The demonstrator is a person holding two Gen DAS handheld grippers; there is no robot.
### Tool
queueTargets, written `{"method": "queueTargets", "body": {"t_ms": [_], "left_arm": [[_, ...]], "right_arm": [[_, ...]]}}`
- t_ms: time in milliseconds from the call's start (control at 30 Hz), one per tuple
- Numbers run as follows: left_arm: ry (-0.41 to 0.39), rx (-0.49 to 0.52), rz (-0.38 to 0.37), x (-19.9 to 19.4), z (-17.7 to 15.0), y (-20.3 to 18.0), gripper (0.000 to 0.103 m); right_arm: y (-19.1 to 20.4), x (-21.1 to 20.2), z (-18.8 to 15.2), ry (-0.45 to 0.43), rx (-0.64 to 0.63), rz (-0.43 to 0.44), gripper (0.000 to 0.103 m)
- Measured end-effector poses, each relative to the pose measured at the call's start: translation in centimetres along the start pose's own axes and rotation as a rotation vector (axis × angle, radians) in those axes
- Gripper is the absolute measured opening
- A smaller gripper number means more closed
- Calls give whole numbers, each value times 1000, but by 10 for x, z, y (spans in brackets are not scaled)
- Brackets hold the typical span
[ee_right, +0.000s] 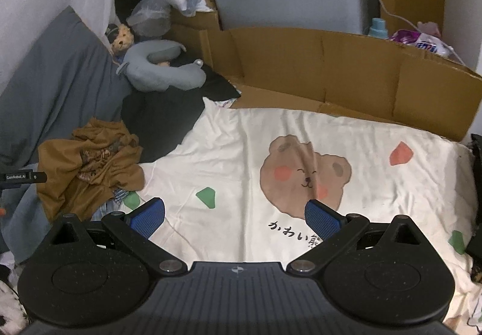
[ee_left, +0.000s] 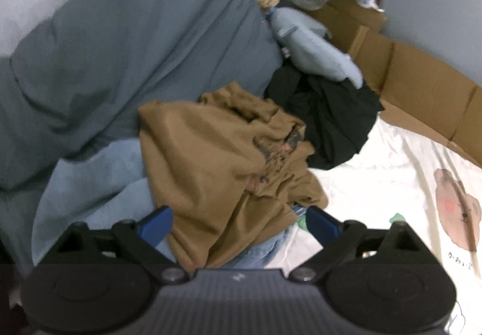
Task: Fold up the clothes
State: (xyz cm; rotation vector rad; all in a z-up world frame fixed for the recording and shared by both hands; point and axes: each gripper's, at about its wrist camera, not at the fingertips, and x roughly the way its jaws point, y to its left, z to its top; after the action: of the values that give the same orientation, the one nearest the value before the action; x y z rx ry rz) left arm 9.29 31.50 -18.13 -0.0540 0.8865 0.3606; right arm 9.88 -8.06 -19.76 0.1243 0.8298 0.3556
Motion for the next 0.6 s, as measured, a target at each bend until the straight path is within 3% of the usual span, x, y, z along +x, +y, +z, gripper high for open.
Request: {"method": "queueTargets", "body": {"t_ms": [367, 600], "left_arm": [[16, -78, 54, 49, -25, 26, 93], [3, -90, 25, 72, -32, 36, 84]], "right_arm": [[21, 74, -10, 59, -44, 107, 101], [41, 119, -20, 99, -100, 174, 98]]}}
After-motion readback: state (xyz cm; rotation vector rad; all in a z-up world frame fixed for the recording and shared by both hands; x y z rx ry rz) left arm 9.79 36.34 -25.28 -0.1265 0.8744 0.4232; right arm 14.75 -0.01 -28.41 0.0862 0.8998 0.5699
